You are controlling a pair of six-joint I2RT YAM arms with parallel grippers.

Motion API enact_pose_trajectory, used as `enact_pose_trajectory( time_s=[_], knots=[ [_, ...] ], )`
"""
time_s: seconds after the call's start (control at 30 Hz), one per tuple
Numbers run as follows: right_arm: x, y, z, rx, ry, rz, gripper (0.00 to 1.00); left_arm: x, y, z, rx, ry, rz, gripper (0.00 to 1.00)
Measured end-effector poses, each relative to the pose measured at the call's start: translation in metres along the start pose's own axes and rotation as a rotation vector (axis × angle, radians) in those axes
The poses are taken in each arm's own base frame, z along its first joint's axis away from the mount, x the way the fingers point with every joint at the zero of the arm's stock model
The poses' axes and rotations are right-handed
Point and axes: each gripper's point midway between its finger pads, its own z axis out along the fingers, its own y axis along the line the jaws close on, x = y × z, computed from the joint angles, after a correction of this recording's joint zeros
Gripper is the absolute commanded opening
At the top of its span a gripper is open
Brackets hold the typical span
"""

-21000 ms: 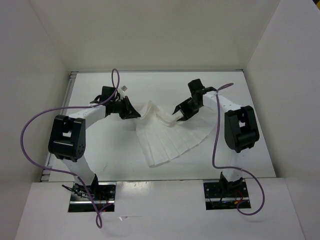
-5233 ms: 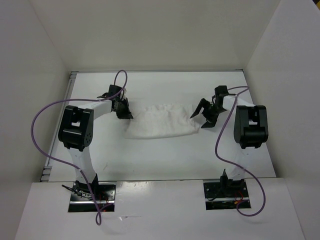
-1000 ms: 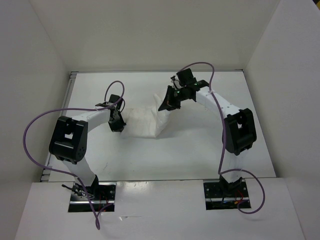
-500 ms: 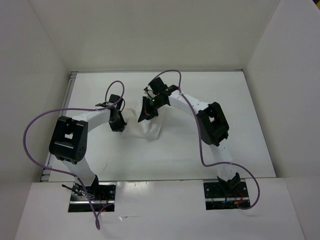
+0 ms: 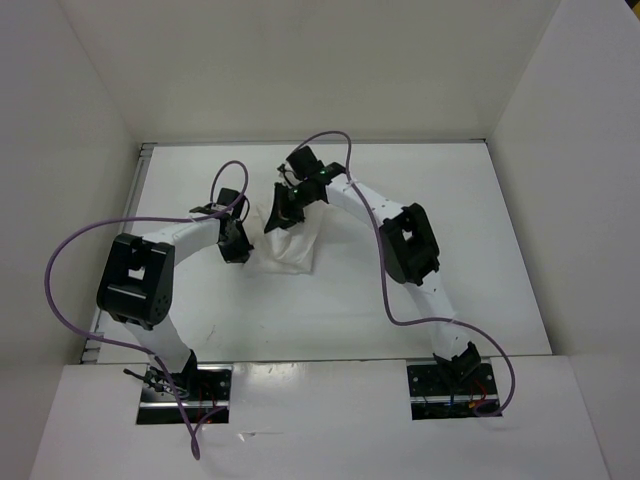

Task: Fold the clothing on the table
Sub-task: Fold the skirt

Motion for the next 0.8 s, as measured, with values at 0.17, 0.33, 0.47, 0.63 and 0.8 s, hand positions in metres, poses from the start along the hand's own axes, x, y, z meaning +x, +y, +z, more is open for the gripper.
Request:
enact_pose_trajectory(
  time_s=[0.17, 0.33, 0.47, 0.63, 0.8],
  knots=[
    [-0.006, -0.003, 0.014, 0.013, 0.005, 0.008, 0.21, 0.000, -0.001, 0.000, 0.003, 0.003, 0.001, 0.00],
    [0.000, 0.003, 0.024, -0.021, 0.047, 0.005, 0.43, -0.002, 0.001, -0.005, 0.002, -0.004, -0.004, 0.00],
    [0.005, 0.028, 0.023, -0.124, 0.056, -0.030, 0.43, -0.023, 0.002, -0.031, 0.003, -0.077, -0.021, 0.00],
    [0.008, 0.065, -0.013, -0.222, 0.018, -0.069, 0.44, -0.088, -0.015, -0.111, 0.069, -0.331, -0.009, 0.00],
    [-0.026, 0.101, -0.091, -0.257, -0.169, -0.142, 0.35, -0.106, -0.059, -0.171, 0.316, -0.415, 0.078, 0.00]
  ],
)
